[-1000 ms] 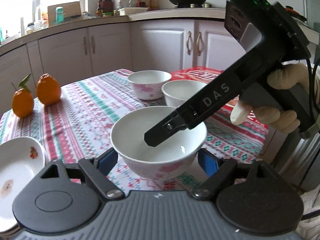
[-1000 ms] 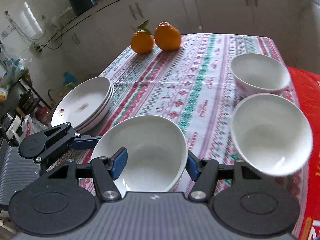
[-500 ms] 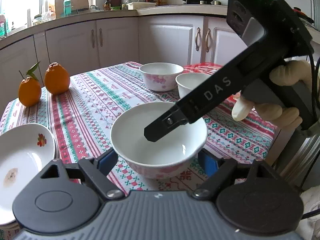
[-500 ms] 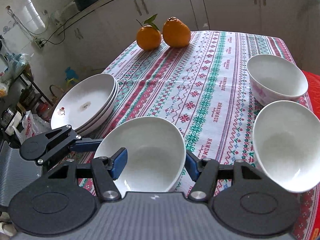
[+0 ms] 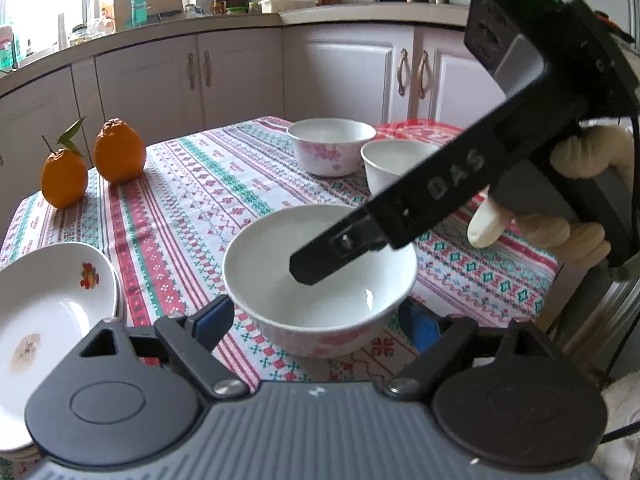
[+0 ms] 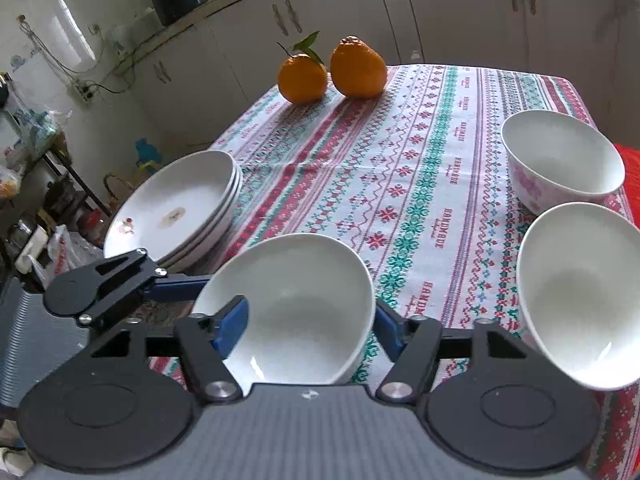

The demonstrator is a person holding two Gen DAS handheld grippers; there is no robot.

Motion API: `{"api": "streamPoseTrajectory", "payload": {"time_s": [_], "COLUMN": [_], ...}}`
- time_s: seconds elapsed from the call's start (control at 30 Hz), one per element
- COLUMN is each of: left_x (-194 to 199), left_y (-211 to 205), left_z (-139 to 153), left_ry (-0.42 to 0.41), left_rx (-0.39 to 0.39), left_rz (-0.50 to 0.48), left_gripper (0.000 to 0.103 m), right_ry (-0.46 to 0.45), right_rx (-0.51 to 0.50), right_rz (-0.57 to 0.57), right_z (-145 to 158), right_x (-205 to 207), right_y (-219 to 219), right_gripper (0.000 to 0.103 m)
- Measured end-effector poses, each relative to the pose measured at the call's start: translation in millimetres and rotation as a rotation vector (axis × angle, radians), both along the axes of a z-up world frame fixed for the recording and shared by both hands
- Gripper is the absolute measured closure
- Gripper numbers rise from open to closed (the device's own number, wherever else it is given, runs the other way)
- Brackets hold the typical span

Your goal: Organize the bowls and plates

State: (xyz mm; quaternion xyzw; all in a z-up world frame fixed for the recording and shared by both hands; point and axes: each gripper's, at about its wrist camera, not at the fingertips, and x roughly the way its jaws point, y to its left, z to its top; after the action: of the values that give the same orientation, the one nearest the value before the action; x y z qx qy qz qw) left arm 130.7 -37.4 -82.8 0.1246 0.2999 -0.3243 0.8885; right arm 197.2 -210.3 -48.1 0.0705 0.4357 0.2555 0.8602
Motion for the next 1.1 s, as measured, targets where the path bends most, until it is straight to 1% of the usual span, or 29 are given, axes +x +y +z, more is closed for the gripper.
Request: {"api": "streamPoseTrajectory", "payload": {"time_s": [0.07, 0.17, 0.3, 0.4, 0.47, 0.5, 0.6, 0.7, 0.83, 0.93, 1.03, 1.1], "left_x": [-3, -6, -11, -18, -22, -22, -21, -14, -8, -3, 4, 9], "left_y": [0, 6, 16, 19, 15, 11, -6, -32, -70, -98, -120, -134], "left_z": [0, 4, 15, 28, 38, 42, 50, 52, 47, 39, 31, 26], "left_ry": [0.001, 0.010, 0.018, -0.010, -0.039, -0.053, -0.092, -0.097, -0.108, -0.094, -0.077, -0.064], "left_rx": [0.011, -0.003, -0.009, -0.009, -0.014, -0.014, -0.035, -0.043, -0.027, 0.011, 0.029, 0.034], "left_rz": [-0.003, 0.003, 0.025, 0.037, 0.033, 0.030, -0.008, -0.039, -0.094, -0.099, -0.097, -0.086], "left_gripper": [0.013, 0.011, 0.011, 0.010, 0.005, 0.005, 0.005, 0.004, 0.004, 0.005, 0.005, 0.005], "right_ry": [-0.010, -0.019, -0.058, -0.105, -0.145, -0.167, -0.217, -0.270, -0.300, -0.303, -0.285, -0.257], "right_rx": [-0.020, -0.017, -0.038, -0.057, -0.087, -0.107, -0.141, -0.164, -0.187, -0.161, -0.109, -0.080], "right_rz": [-0.008, -0.012, -0.021, -0.041, -0.079, -0.111, -0.202, -0.293, -0.372, -0.397, -0.385, -0.371], "right_z": [1, 5, 16, 27, 34, 37, 45, 50, 49, 46, 39, 31], "right_x": [-2, -6, -17, -30, -39, -45, -56, -64, -61, -51, -40, -29], "right_y": [-1, -4, -9, -13, -19, -23, -41, -66, -99, -123, -141, -150], "right_gripper": [0.021, 0.017, 0.013, 0.011, 0.007, 0.006, 0.006, 0.006, 0.006, 0.007, 0.009, 0.016]}}
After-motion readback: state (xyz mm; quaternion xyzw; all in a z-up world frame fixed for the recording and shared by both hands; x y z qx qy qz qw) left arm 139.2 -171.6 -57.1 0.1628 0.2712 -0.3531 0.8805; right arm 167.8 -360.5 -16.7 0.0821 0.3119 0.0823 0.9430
